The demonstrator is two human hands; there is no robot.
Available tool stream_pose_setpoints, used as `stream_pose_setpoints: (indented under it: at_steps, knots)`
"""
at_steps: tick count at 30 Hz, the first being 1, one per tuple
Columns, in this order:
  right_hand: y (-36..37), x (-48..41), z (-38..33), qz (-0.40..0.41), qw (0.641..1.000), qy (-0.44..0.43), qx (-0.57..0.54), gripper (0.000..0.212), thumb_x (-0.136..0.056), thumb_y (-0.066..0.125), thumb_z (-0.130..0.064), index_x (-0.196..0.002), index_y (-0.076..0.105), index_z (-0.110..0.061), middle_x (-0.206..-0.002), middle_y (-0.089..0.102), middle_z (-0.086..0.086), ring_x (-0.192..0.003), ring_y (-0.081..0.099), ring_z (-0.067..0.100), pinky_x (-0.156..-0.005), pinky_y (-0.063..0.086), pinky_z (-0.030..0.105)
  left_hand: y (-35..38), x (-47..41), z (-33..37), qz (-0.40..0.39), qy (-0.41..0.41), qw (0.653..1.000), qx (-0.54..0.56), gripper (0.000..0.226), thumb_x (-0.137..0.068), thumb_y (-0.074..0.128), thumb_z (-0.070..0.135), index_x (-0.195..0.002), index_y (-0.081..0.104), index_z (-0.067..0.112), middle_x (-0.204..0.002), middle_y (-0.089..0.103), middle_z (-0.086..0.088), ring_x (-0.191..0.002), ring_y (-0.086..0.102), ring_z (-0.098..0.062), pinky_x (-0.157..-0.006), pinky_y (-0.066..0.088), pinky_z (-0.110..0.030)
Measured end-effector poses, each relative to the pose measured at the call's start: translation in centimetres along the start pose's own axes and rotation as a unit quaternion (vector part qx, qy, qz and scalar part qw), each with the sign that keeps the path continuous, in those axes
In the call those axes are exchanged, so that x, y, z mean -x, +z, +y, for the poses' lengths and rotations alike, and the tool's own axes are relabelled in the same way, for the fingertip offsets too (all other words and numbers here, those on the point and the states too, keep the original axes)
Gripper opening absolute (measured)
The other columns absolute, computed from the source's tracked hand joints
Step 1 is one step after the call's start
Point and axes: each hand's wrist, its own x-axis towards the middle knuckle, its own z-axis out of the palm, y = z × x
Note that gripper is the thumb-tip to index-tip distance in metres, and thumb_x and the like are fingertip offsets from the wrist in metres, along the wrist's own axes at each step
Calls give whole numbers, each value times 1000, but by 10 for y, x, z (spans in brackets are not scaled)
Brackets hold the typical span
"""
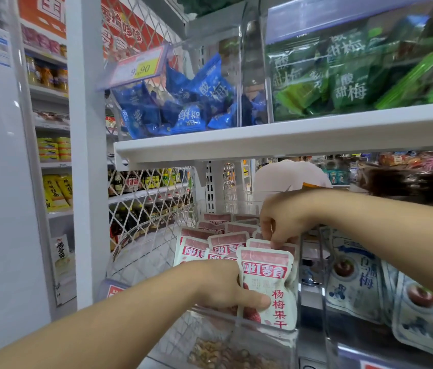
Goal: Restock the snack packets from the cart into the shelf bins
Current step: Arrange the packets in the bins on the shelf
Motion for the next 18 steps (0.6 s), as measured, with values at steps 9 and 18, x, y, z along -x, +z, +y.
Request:
stream_pose_setpoints:
  at_steps: [9,18]
  knots:
    - [1,26,-8,129,991,-23,-17,14,-92,65,-31,-103,69,-23,-100,67,-5,-89,62,14,-74,51,26,-14,20,6,1,-58,996,-66,70,-86,55,73,-121,66,13,-120,70,-6,-105,66,-25,-93,52,-37]
    - [6,88,-57,271,959,-72,-31,24,-90,61,-43,-112,64,-33,-91,62,-14,-90,60,12,-75,53,31,-9,83,8,251,9,967,32,51,-94,64,50,-136,54,23,-112,69,6,-88,67,-10,-82,56,-30]
